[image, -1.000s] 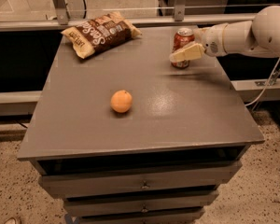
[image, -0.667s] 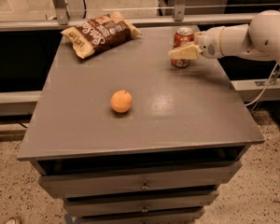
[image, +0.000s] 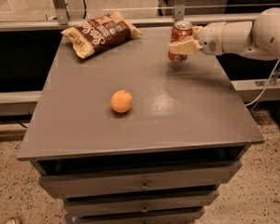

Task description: Pick coke can

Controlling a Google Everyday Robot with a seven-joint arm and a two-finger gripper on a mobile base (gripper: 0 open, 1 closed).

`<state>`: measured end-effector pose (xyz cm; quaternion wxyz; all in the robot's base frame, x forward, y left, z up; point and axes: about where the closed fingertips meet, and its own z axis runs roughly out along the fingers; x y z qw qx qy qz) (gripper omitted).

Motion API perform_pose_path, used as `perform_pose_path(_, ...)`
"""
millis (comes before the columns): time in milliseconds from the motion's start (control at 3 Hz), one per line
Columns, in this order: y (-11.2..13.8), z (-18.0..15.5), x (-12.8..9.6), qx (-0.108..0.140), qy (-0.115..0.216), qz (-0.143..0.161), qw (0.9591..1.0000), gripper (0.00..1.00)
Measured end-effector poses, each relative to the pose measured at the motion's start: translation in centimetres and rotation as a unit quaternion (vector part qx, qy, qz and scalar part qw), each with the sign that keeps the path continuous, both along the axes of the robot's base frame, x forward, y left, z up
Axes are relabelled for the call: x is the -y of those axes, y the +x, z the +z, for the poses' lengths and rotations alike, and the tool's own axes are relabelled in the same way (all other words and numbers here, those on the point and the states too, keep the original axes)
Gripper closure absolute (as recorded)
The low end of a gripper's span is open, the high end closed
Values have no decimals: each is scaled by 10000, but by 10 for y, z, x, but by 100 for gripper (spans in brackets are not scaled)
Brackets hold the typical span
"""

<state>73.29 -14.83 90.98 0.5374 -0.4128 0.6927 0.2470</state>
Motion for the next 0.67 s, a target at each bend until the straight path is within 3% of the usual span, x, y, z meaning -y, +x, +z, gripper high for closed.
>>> perform_pose_path(333, -22, 36, -21, 226, 142, 371, 9990, 100)
perform_pose_path(667, -24, 40, -24, 240, 154, 419, 9987, 100)
